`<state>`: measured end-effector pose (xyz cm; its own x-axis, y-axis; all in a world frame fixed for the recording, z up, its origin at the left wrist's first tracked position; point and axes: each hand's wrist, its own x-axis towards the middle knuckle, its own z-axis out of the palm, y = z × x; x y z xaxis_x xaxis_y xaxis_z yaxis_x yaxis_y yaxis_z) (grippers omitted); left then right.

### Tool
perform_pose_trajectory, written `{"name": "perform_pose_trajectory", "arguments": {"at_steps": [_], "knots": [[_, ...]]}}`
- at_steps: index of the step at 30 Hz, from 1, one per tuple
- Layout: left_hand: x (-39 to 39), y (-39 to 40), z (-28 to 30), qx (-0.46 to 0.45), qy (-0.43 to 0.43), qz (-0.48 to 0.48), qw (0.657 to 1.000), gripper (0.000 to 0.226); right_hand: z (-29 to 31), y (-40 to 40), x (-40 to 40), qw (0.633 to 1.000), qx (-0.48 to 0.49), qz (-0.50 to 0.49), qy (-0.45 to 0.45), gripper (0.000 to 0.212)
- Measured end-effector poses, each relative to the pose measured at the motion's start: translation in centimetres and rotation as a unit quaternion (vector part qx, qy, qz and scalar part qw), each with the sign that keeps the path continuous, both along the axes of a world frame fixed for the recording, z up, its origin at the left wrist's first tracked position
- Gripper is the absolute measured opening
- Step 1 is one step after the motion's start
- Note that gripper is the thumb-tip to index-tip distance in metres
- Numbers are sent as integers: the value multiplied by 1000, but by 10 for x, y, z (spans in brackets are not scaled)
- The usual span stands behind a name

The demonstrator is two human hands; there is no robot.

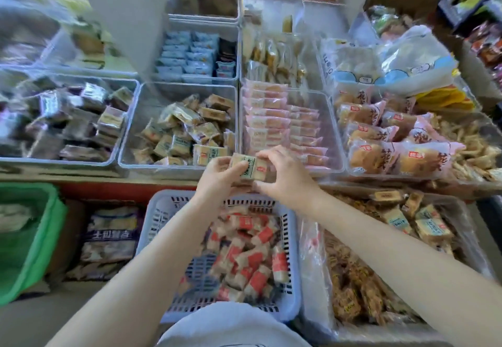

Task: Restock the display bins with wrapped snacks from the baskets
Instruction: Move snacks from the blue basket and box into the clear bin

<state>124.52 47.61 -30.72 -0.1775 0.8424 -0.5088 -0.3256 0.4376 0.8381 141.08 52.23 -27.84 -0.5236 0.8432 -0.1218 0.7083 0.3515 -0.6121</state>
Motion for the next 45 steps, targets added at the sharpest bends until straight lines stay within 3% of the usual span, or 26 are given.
{"name": "perform_pose_trajectory", "arguments": {"at_steps": [2, 4, 6, 7, 9, 10, 12, 15, 21, 24, 28, 32, 35, 38, 41, 43, 45], "knots": [[-45, 6, -8, 6, 18, 30, 999, 56, -1, 17, -47, 998, 21, 47, -26, 58], [-89, 9, -16, -5, 62, 59, 996, 50, -6, 36, -90, 996, 28, 80, -38, 59], [-132, 9, -32, 6, 190, 58, 980, 43, -12, 55, -131, 994, 31, 82, -58, 55], [-153, 8, -43, 10, 301, 37, 953, 49, -15, 65, -150, 995, 29, 76, -64, 52], [-191, 8, -66, -7, 526, -45, 849, 68, -22, 85, -187, 996, 30, 55, -66, 45], [-206, 7, -75, -29, 589, -99, 802, 77, -25, 95, -206, 996, 42, 47, -68, 41], [-228, 5, -93, -63, 626, -189, 754, 92, -34, 115, -243, 993, 79, 41, -80, 35], [-237, 3, -108, -41, 638, -237, 732, 94, -49, 142, -294, 986, 118, 35, -110, 24], [-239, 5, -115, -37, 644, -234, 727, 85, -100, 176, -356, 971, 129, 10, -202, 22], [-241, 5, -118, -33, 645, -236, 726, 84, -126, 170, -364, 970, 114, 48, -211, 35], [-242, 5, -119, -38, 649, -240, 721, 84, -132, 162, -357, 921, 109, 132, -351, 61], [-244, 4, -113, -51, 644, -250, 721, 88, -113, 144, -333, 928, 145, 146, -310, 59], [-242, 1, -102, -56, 639, -234, 731, 86, -95, 105, -284, 975, 139, 108, -135, 41], [-202, 0, -84, 55, 636, -144, 756, 68, -82, 58, -195, 991, 126, 52, -16, 21], [-117, 6, -57, 140, 561, -135, 804, 58, -73, 6, -85, 997, 45, -57, -17, 20], [-48, 10, -42, 113, 482, -233, 837, 43, -81, -24, -7, 987, -9, -149, -57, 19], [19, 12, -37, 105, 433, -313, 838, 30, -96, -48, 70, 964, -25, -249, -85, 17]]}}
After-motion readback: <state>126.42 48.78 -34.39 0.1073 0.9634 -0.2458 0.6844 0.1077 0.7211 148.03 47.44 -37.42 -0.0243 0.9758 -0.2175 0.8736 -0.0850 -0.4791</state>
